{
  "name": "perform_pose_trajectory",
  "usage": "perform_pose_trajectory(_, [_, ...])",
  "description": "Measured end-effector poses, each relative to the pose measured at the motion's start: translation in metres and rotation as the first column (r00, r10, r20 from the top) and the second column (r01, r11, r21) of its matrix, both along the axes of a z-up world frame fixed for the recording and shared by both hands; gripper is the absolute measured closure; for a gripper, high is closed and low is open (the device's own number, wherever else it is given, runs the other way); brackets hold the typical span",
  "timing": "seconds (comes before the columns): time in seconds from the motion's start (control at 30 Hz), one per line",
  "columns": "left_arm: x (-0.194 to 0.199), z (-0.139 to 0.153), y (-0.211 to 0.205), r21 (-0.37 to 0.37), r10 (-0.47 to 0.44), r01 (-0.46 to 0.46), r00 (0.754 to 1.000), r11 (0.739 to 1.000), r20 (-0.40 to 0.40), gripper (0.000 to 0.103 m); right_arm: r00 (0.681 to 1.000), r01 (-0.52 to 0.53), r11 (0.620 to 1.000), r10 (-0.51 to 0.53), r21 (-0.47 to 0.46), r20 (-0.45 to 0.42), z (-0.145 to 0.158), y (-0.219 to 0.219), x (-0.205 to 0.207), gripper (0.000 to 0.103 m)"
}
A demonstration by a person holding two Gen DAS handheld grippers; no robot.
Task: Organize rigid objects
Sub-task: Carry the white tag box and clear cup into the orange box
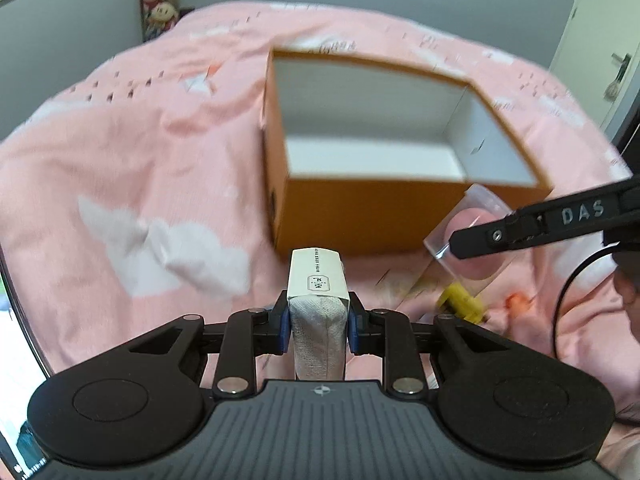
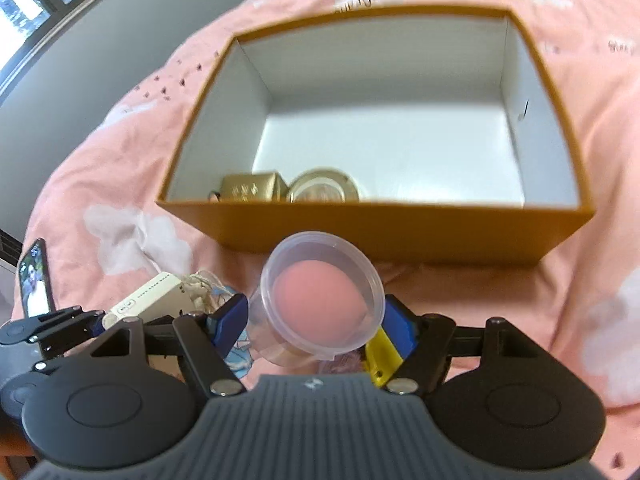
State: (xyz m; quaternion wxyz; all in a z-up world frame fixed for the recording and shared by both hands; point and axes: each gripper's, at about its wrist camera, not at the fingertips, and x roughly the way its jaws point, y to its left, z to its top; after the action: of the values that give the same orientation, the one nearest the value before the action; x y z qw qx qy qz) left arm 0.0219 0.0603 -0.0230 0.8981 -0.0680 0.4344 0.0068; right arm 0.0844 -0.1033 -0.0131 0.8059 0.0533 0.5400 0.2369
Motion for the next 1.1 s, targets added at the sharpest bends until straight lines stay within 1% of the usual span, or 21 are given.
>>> perform_pose_trajectory(0.17, [0.008,0.031,-0.008,-0.019,-0.027,0.029,0.995,0.999,0.096,0.074,0.995,-0.044,0.999,0.044,0.004,0.095,0.034,-0.003,0.0,0.031])
perform_pose_trajectory(0.27, [0.016,0.052,-0.016,-0.022,-0.054,0.058,0.985,0.998,0.166,0.074,0.985,-0.058,0.998,0.058,-0.004,0.16,0.054,-0.004,0.002,0.031])
perform_pose_trajectory(0.33, [0.025,0.061,-0.021,-0.035,-0.067,0.076,0.978,0.997,0.198,0.074,0.979,-0.056,0.998,0.058,-0.013,0.195,0.065,-0.007,0.008,0.031])
perform_pose_trajectory(0.43, [0.044,0.07,-0.026,-0.059,-0.078,0.095,0.967,0.994,0.242,0.074,0.973,-0.041,0.998,0.052,-0.052,0.225,0.069,-0.007,0.02,0.031])
perform_pose_trajectory(0.53, [0.07,0.069,-0.033,-0.105,-0.069,0.097,0.966,0.99,0.248,0.074,0.969,-0.029,0.995,0.052,-0.099,0.242,0.068,-0.009,0.035,0.031])
perform_pose_trajectory(0.6, [0.092,0.061,-0.037,-0.158,-0.057,0.094,0.972,0.983,0.227,0.074,0.969,-0.026,0.991,0.058,-0.131,0.242,0.065,-0.013,0.047,0.031])
perform_pose_trajectory(0.7, [0.118,0.044,-0.044,-0.2,-0.057,0.094,0.981,0.975,0.185,0.074,0.971,-0.037,0.98,0.081,-0.196,0.226,0.057,-0.018,0.069,0.031])
perform_pose_trajectory(0.83, [0.143,0.019,-0.053,-0.271,-0.071,0.1,0.991,0.957,0.116,0.074,0.969,-0.071,0.952,0.137,-0.299,0.205,0.039,-0.021,0.091,0.031])
perform_pose_trajectory(0.9, [0.153,0.007,-0.057,-0.289,-0.072,0.094,0.994,0.953,0.083,0.074,0.965,-0.104,0.935,0.177,-0.338,0.192,0.028,-0.021,0.101,0.031])
perform_pose_trajectory(1.1, [0.175,-0.02,-0.058,-0.352,-0.05,0.042,0.999,0.935,-0.013,0.074,0.95,-0.227,0.88,0.294,-0.417,0.103,-0.004,-0.02,0.121,0.031])
